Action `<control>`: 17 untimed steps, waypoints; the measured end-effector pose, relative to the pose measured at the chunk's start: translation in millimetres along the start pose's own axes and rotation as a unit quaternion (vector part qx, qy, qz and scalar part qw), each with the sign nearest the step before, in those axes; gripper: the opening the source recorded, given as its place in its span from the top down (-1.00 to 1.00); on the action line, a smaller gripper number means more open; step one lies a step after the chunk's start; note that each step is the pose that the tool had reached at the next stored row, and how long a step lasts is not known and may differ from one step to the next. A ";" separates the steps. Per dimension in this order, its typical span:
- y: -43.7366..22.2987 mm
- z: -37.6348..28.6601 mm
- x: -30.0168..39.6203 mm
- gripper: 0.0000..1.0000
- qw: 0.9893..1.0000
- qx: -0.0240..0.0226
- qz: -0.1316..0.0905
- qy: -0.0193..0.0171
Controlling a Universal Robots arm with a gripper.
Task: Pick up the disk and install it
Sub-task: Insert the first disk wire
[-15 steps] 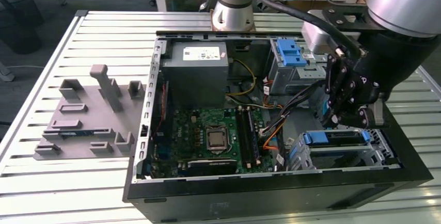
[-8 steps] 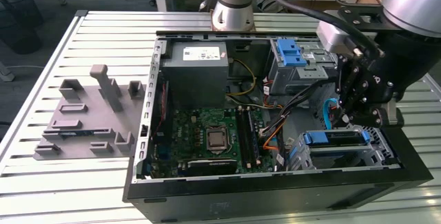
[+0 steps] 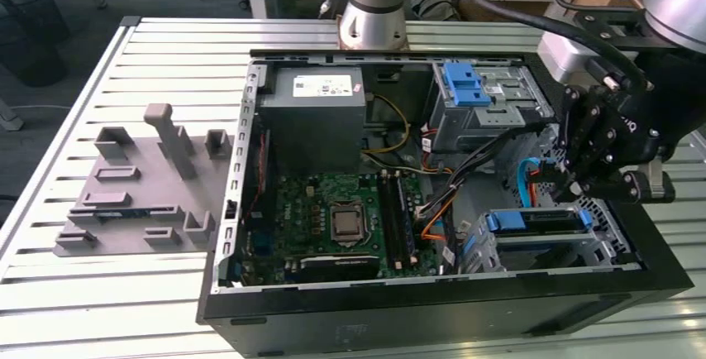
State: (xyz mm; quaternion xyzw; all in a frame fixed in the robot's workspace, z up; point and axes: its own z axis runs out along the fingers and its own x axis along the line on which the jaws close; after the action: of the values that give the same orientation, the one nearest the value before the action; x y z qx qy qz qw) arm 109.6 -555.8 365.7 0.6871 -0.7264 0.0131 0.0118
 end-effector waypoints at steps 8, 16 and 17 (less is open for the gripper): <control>-4.7 -3.5 -3.1 0.79 1.000 0.000 0.000 0.000; -13.9 -4.5 -14.1 0.79 1.000 0.000 0.001 0.000; -15.5 -4.5 -15.8 0.79 1.000 0.000 0.001 0.000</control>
State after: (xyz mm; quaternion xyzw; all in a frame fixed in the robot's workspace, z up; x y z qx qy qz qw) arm 125.9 -540.8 369.8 0.6862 -0.7272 0.0133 0.0115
